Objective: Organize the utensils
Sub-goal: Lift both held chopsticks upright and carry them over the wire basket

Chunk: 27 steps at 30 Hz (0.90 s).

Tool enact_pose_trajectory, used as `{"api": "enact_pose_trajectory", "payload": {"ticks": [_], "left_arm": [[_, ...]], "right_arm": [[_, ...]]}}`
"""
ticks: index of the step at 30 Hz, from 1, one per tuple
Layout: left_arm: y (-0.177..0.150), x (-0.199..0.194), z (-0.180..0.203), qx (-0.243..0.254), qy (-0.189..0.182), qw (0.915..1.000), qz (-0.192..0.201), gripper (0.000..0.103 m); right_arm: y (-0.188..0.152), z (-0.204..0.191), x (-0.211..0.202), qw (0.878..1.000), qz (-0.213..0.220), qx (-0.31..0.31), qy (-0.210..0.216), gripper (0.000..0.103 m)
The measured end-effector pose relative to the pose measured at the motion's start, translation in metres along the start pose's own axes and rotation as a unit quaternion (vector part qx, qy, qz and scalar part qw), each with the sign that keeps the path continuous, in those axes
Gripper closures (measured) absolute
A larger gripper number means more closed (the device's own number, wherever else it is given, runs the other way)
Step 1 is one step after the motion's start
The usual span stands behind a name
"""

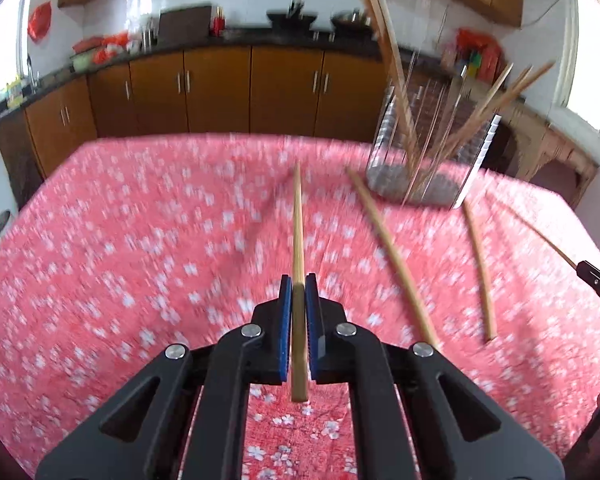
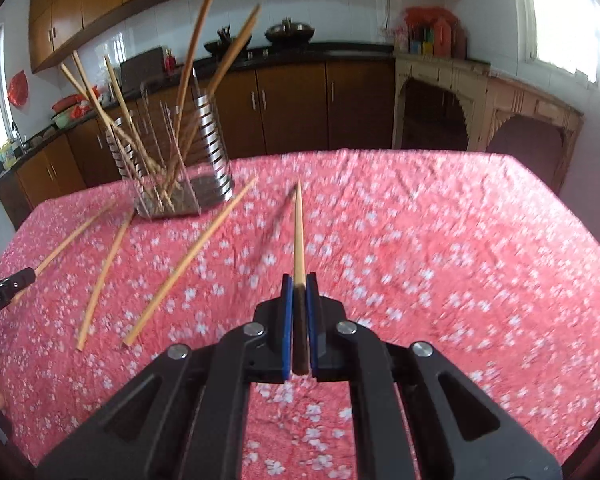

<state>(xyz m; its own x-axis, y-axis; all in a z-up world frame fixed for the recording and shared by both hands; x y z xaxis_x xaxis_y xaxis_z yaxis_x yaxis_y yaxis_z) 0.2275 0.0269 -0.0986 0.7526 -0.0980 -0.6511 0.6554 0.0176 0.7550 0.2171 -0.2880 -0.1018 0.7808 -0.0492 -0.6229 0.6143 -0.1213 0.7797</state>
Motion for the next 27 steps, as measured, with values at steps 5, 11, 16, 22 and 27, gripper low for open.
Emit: {"api": "enact_pose_trajectory", "payload": {"ticks": [5, 11, 16, 22, 27], "left_arm": [[0.028, -0.038, -0.002, -0.004, -0.016, 0.9974, 0.07, 0.096], [0.063, -0.063, -0.007, -0.025, -0.035, 0.9923, 0.116, 0.096], [0.08, -0.07, -0.005, -0.021, -0.025, 0.9909, 0.13, 0.096], [0.089, -0.069, -0.007, -0.025, -0.022, 0.9911, 0.129, 0.096], [0.092, -0.069, -0.005, -0.022, -0.018, 0.9913, 0.129, 0.096]], "right_arm": [[0.035, 0.005, -0.041, 0.996, 0.085, -0.006, 0.002, 0.095], [0.077, 0.014, -0.068, 0.988, 0.151, 0.011, 0.02, 0.095], [0.099, 0.017, -0.083, 0.983, 0.177, 0.022, 0.036, 0.095], [0.108, 0.017, -0.081, 0.982, 0.18, 0.03, 0.043, 0.095], [0.111, 0.016, -0.078, 0.982, 0.18, 0.033, 0.042, 0.095]]}}
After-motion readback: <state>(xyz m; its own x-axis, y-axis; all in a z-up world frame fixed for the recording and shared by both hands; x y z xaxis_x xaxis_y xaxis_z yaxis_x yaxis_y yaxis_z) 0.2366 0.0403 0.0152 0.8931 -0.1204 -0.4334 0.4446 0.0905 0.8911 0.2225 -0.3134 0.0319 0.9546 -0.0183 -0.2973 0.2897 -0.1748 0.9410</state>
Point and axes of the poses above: each gripper's, at about its wrist camera, not at the fingertips, and x roughly the way its jaws point, z to its right, y to its top, the point moved 6 cm from there along x, roughly the way its jaws point, and after that the axes turned 1 degree about -z, right-handed, at the moved point
